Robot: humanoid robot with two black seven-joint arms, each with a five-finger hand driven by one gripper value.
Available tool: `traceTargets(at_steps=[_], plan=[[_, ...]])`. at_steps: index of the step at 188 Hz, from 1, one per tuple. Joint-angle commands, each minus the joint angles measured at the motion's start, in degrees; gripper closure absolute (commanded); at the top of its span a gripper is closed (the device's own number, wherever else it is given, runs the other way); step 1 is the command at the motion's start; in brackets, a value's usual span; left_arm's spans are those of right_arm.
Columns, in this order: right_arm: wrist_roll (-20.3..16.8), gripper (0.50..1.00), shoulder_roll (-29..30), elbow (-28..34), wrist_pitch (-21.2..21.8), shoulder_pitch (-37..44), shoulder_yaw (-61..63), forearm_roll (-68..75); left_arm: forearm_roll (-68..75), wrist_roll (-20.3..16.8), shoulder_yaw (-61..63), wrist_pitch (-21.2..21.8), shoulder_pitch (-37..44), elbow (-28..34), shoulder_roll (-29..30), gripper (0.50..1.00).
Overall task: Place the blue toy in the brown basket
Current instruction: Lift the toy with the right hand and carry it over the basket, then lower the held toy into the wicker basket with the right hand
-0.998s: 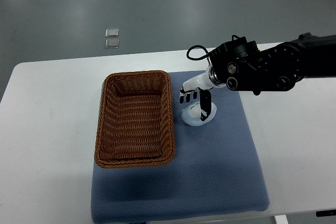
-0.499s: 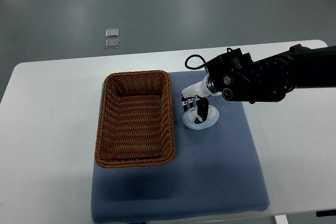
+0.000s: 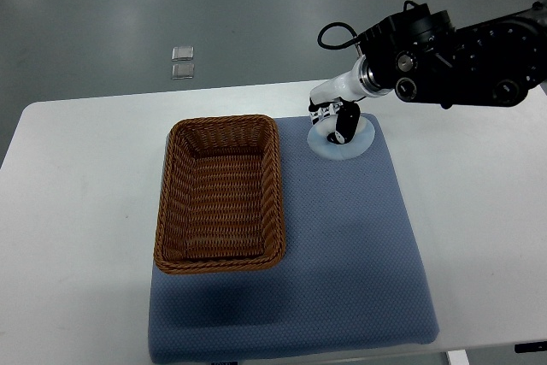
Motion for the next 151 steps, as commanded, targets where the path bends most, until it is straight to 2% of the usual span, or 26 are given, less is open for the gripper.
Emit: traceTargets(at_steps=[1,25,44,76,111,151], plan=[[0.00,1.000,-1.06,1.27,0.74,3.76,1.03,1.02,0.00,0.00,0.00,0.00,0.00,-0.25,0.00,0.500],[0.00,1.000,1.31,1.10,0.39,7.72,1.12,5.15,0.00,0.00,0.00,0.00,0.00,-0.34,0.00,0.500],[0.00,1.000,6.93,-0.75,-0.84,8.86,1.12,7.79,0.00,0.00,0.00,0.00,0.00,-0.16,0.00,0.500],[0.00,1.000,18.80,-8.39,-4.36,8.07,1.55,11.39,0.00,0.00,0.00,0.00,0.00,-0.16,0.00,0.500],[0.35,1.000,18.80,-13.05,-8.05,2.79,5.25,12.88,0.00,0.00,0.00,0.00,0.00,-0.42,0.00,0.500],[1.93,0.979,18.80,-13.76,-15.61,-4.85,5.60,12.97,0.00,0.00,0.09,0.00,0.00,-0.25,0.00,0.500]])
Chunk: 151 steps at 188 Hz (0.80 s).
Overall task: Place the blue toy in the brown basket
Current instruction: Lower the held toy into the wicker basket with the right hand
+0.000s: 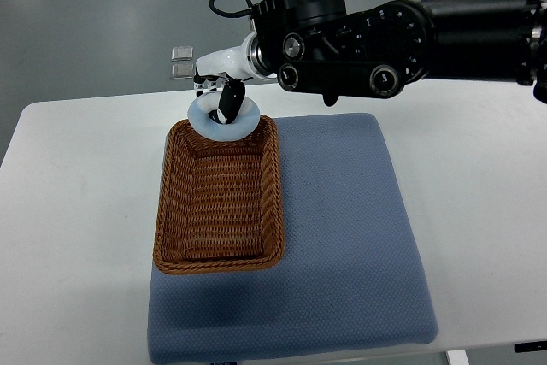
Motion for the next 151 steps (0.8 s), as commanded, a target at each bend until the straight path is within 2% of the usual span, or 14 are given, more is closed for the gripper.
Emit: traceTargets(at_steps=[1,22,54,78,151], plan=[[1.21,0.979,0.02,-0.12,-3.92,-3.47,0.14,0.07,0.00,0.00,0.08,0.00,0.00,0.08,0.00,0.500],[3.05,0.975,0.02,-0.03,-5.86,-6.45,3.12,0.07,0.00,0.00,0.08,0.00,0.00,-0.01,0.00,0.500],[3.85,0.973,0.02,0.76,-5.95,-10.41,7.17,0.16,0.00,0.00,0.17,0.00,0.00,0.16,0.00,0.500],[5.78,0.967,0.02,1.73,-5.95,-13.14,8.31,0.07,0.00,0.00,0.17,0.00,0.00,0.16,0.00,0.500],[6.04,0.961,0.02,2.96,-5.86,-17.62,8.22,-0.90,0.00,0.09,0.17,0.00,0.00,-0.01,0.00,0.500]])
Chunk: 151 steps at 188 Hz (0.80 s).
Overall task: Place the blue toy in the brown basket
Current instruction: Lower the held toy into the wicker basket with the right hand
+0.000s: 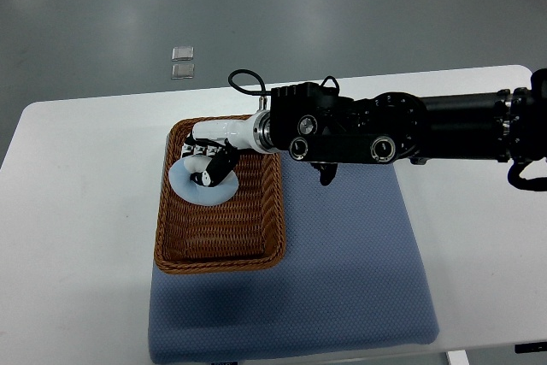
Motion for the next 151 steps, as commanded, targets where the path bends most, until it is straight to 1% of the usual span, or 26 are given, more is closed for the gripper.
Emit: traceTargets(at_steps=[1,37,62,66,73,80,85,87,96,107,109,121,135,151], plan=[[-0.06,0.961,0.00,0.05,0.01,-1.06,-0.09,-0.16,0.00,-0.04,0.00,0.00,0.00,-0.09,0.00,0.500],[0.47,0.959,0.00,0.05,-0.08,-2.29,-0.09,-0.33,0.00,0.04,0.00,0.00,0.00,-0.09,0.00,0.500],[1.17,0.930,0.00,-0.03,-0.08,-3.43,-0.09,-1.74,0.00,-0.04,0.00,0.00,0.00,0.00,0.00,0.500],[1.17,0.922,0.00,-0.03,-0.08,-3.61,-0.17,-2.09,0.00,0.04,0.00,0.00,0.00,0.09,0.00,0.500],[1.26,0.893,0.00,-0.21,-0.08,-4.04,-0.17,-2.71,0.00,-0.04,0.00,0.00,0.00,0.00,0.00,0.500],[1.26,0.885,0.00,-0.38,-0.08,-4.31,-0.17,-2.97,0.00,0.04,0.00,0.00,0.00,0.00,0.00,0.500],[1.26,0.857,0.00,-0.56,-0.08,-4.66,-0.17,-3.32,0.00,0.04,0.00,0.00,0.00,-0.09,0.00,0.500],[1.26,0.857,0.00,-0.56,-0.08,-4.66,-0.17,-3.32,0.00,0.04,0.00,0.00,0.00,-0.09,0.00,0.500],[1.34,0.818,0.00,-0.65,-0.08,-4.92,-0.17,-3.76,0.00,0.04,0.00,0.00,0.00,-0.09,0.00,0.500],[1.61,0.797,0.00,-0.65,-0.08,-5.01,-0.17,-3.76,0.00,-0.04,0.00,0.00,0.00,-0.09,0.00,0.500],[1.78,0.785,0.00,-0.74,-0.08,-5.01,-0.17,-3.76,0.00,0.04,0.00,0.00,0.00,-0.09,0.00,0.500],[2.31,0.752,0.00,-0.82,-0.08,-5.01,-0.17,-3.76,0.00,0.04,0.00,0.00,0.00,-0.09,0.00,0.500],[2.58,0.744,0.00,-1.00,-0.17,-4.92,-0.17,-3.76,0.00,0.04,0.00,0.00,0.00,-0.09,0.00,0.500],[2.84,0.707,0.00,-1.88,-0.25,-4.75,-0.09,-3.76,0.00,-0.04,0.00,0.00,0.00,-0.09,0.00,0.500]])
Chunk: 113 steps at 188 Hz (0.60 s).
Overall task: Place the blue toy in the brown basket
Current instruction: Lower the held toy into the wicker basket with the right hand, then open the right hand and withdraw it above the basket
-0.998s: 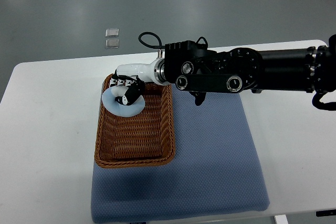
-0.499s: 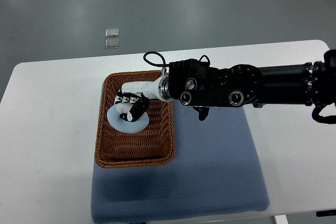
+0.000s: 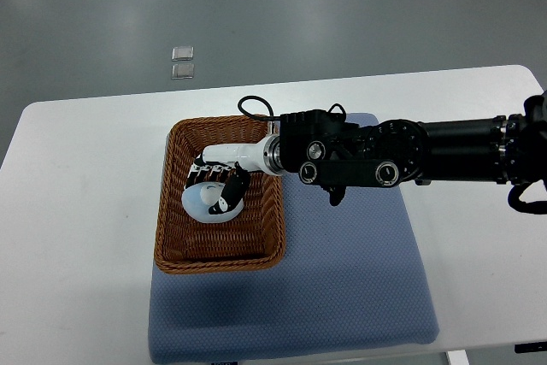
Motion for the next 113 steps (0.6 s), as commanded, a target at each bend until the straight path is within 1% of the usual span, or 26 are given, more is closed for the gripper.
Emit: traceTargets(at_steps=[1,9,10,17,23,46,67,96,110,113], plan=[[0.33,0.707,0.00,-0.86,-0.12,0.24,0.09,0.00,0.00,-0.05,0.01,0.00,0.00,0.00,0.00,0.500],[0.33,0.689,0.00,-1.30,-0.03,0.41,0.18,0.09,0.00,0.04,0.01,0.00,0.00,0.00,0.00,0.500],[0.33,0.679,0.00,-1.38,-0.03,0.50,0.18,0.09,0.00,-0.05,0.01,0.00,0.00,0.00,0.00,0.500],[0.33,0.650,0.00,-1.56,0.15,0.76,0.18,0.09,0.00,0.04,0.01,0.00,0.00,0.00,0.00,0.500],[0.24,0.644,0.00,-1.65,0.32,0.85,0.18,0.17,0.00,0.04,0.01,0.00,0.00,0.00,0.00,0.500],[0.24,0.640,0.00,-1.65,1.20,2.79,0.79,1.05,0.00,0.04,0.01,0.00,0.00,0.26,0.00,0.500],[0.33,0.640,0.00,-2.53,1.91,4.02,5.01,1.14,0.00,-0.05,0.01,0.00,0.00,0.35,0.00,0.500],[0.42,0.640,0.00,-6.22,1.38,3.14,15.82,1.23,0.00,-0.05,-0.08,0.00,0.00,0.35,0.00,0.500],[0.42,0.640,0.00,-8.07,0.76,0.06,22.68,1.32,0.00,-0.05,-0.08,0.00,0.00,0.35,0.00,0.500],[0.50,0.640,0.00,-8.50,0.15,-1.78,26.27,1.49,0.00,-0.05,0.01,0.00,0.00,0.35,0.00,0.500]])
